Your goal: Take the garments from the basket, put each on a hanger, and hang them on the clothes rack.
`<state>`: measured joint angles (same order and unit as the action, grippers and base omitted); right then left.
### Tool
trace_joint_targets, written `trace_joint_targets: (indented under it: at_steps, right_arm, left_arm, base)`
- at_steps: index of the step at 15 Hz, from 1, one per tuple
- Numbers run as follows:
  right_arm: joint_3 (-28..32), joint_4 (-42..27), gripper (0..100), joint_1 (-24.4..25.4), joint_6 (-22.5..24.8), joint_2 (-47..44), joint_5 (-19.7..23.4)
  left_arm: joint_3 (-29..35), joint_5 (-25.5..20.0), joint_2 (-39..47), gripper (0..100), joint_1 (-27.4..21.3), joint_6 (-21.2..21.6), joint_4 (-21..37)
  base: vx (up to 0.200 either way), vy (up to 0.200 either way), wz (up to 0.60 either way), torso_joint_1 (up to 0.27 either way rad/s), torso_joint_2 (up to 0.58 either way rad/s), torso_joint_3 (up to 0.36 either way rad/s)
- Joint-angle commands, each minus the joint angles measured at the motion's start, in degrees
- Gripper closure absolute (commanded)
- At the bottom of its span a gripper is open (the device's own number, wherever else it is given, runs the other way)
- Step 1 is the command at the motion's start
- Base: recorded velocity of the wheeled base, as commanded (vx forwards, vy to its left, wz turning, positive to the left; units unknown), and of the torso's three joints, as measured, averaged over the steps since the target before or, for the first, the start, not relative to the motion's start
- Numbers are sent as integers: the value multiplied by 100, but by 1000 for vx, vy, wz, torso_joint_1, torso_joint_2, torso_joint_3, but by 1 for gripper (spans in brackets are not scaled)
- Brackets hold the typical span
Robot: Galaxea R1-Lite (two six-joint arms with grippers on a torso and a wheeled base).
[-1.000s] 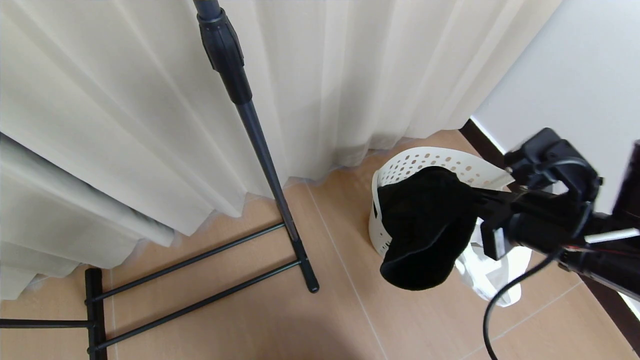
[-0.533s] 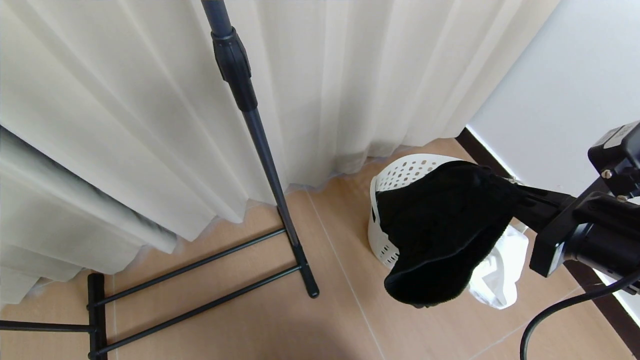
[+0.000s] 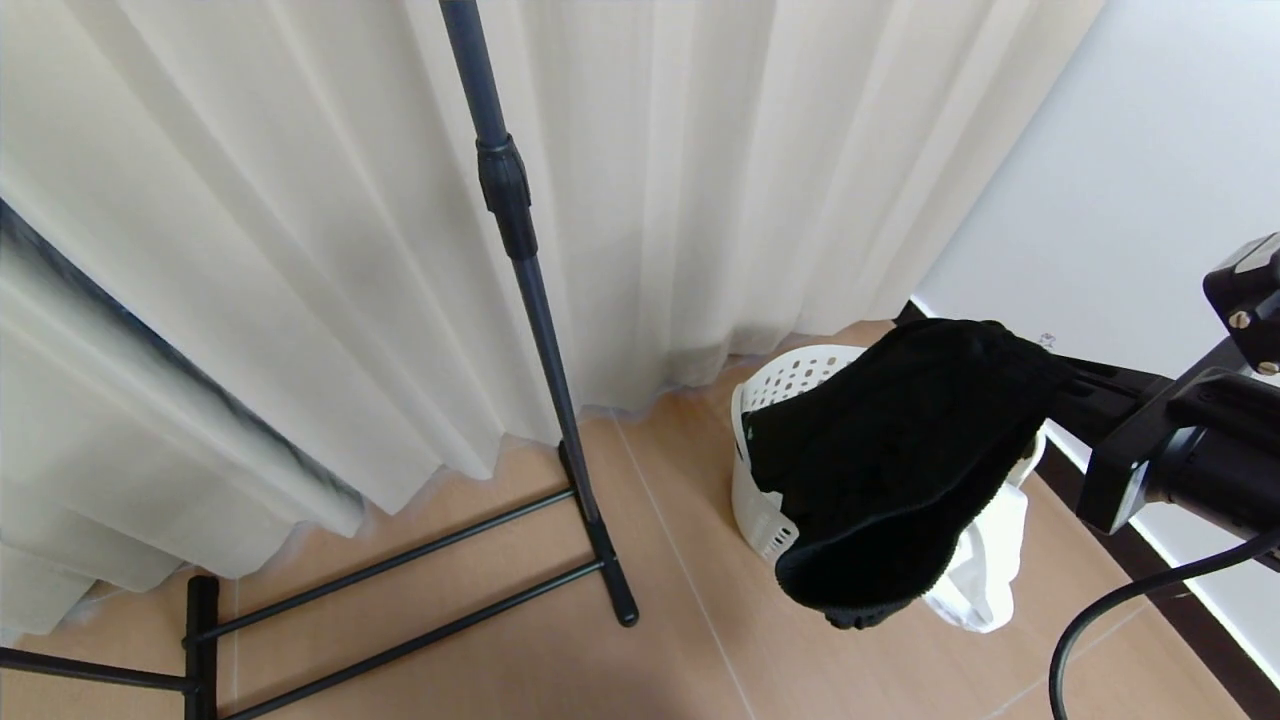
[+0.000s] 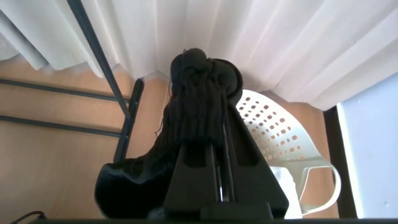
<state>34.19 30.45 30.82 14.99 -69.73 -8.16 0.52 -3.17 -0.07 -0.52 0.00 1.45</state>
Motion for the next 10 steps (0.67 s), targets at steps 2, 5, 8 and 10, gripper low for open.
trace_joint_targets:
  at_steps: [2, 5, 8, 10]
  right_arm:
    - [-1, 5, 100, -6, 12, -120, -37]
    - [8, 5, 100, -6, 12, -111, -28]
    - [-36, 5, 100, -6, 12, -67, -28]
    - [-62, 5, 100, -6, 12, -32, -28]
  left_arm:
    - [0, 1, 7, 0, 0, 0, 4]
    - [0, 1, 7, 0, 0, 0, -4]
    - [0, 1, 7, 0, 0, 0, 4]
    - [0, 1, 7, 0, 0, -9, -4]
  base:
    - [0, 0, 0, -2, 0, 205]
    - [0, 0, 0, 40, -146, 79]
    - [0, 0, 0, 95, -409, -105]
    - [0, 0, 0, 122, -464, -141]
